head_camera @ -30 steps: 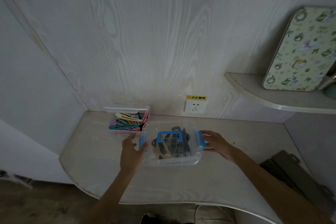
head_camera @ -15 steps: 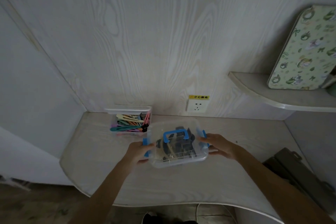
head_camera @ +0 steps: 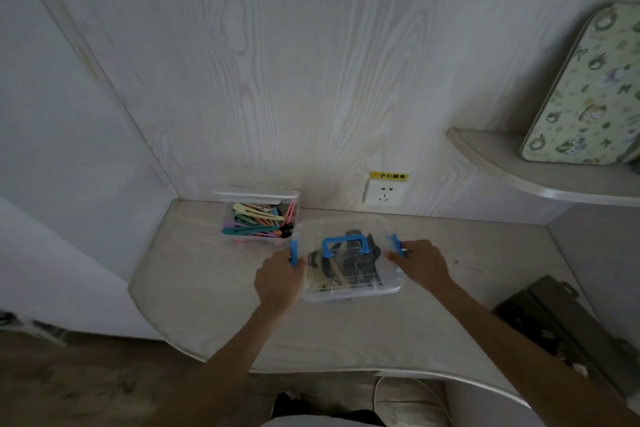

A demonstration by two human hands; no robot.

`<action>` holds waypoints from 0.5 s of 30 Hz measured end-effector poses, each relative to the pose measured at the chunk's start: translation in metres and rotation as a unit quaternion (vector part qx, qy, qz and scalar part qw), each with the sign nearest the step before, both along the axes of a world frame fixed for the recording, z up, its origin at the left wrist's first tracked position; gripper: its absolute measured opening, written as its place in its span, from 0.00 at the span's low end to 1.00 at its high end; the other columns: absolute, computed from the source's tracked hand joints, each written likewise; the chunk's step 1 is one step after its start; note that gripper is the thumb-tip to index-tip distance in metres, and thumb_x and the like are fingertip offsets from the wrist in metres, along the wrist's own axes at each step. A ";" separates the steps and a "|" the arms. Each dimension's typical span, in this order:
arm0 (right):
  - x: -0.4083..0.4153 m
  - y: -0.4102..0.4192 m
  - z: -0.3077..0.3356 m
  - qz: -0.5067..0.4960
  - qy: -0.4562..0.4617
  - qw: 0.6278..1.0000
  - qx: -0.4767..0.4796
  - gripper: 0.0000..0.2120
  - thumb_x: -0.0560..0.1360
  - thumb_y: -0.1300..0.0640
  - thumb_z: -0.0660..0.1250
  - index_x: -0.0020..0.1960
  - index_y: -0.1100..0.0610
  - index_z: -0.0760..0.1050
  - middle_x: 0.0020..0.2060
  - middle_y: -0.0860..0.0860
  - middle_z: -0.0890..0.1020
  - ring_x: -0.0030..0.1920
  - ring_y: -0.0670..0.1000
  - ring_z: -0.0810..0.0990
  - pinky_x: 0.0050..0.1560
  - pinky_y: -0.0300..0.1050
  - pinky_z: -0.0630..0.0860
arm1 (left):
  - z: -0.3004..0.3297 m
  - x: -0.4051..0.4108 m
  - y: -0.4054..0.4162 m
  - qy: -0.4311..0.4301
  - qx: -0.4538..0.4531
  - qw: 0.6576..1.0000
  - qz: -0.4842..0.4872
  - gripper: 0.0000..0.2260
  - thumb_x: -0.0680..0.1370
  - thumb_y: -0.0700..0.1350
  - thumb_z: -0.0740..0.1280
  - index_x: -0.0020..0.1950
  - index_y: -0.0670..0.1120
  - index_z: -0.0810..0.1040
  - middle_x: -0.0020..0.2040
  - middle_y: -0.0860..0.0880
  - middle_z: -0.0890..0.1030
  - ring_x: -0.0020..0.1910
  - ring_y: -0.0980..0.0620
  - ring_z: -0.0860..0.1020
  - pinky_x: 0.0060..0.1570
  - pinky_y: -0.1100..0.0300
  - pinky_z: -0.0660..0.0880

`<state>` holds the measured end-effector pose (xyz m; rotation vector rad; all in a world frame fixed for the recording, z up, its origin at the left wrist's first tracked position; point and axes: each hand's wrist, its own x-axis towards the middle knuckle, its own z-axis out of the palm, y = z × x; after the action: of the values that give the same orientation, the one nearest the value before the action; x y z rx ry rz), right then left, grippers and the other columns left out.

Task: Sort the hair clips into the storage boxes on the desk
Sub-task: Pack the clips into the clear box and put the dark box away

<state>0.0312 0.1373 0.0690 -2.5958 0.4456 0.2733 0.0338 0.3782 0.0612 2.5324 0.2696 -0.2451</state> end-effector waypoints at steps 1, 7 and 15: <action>0.000 0.003 0.000 -0.006 -0.005 1.000 -0.014 0.20 0.75 0.47 0.65 0.63 0.57 0.75 0.48 0.57 0.84 0.40 0.51 0.82 0.39 0.39 0.76 | 0.002 -0.001 -0.001 -0.018 0.024 0.999 -0.012 0.13 0.79 0.52 0.59 0.49 0.44 0.78 0.44 0.45 0.81 0.43 0.47 0.79 0.41 0.57 0.73; -0.003 0.011 -0.004 -0.024 -0.010 0.999 -0.048 0.17 0.76 0.49 0.64 0.59 0.59 0.76 0.47 0.56 0.83 0.38 0.50 0.78 0.40 0.41 0.76 | 0.012 -0.002 -0.008 -0.027 0.101 0.993 -0.060 0.14 0.81 0.50 0.55 0.55 0.42 0.75 0.51 0.45 0.80 0.50 0.46 0.79 0.43 0.58 0.72; -0.002 -0.001 -0.006 -0.021 0.010 0.998 -0.054 0.15 0.77 0.50 0.62 0.53 0.60 0.77 0.39 0.54 0.80 0.35 0.48 0.75 0.34 0.36 0.71 | 0.023 0.009 -0.020 -0.024 0.082 0.989 -0.123 0.09 0.81 0.44 0.56 0.56 0.41 0.71 0.42 0.48 0.73 0.39 0.53 0.73 0.34 0.64 0.67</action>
<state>0.0293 0.1359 0.0635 -2.6882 0.5342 0.2687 0.0431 0.3586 0.0847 2.7307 -0.0443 -0.2653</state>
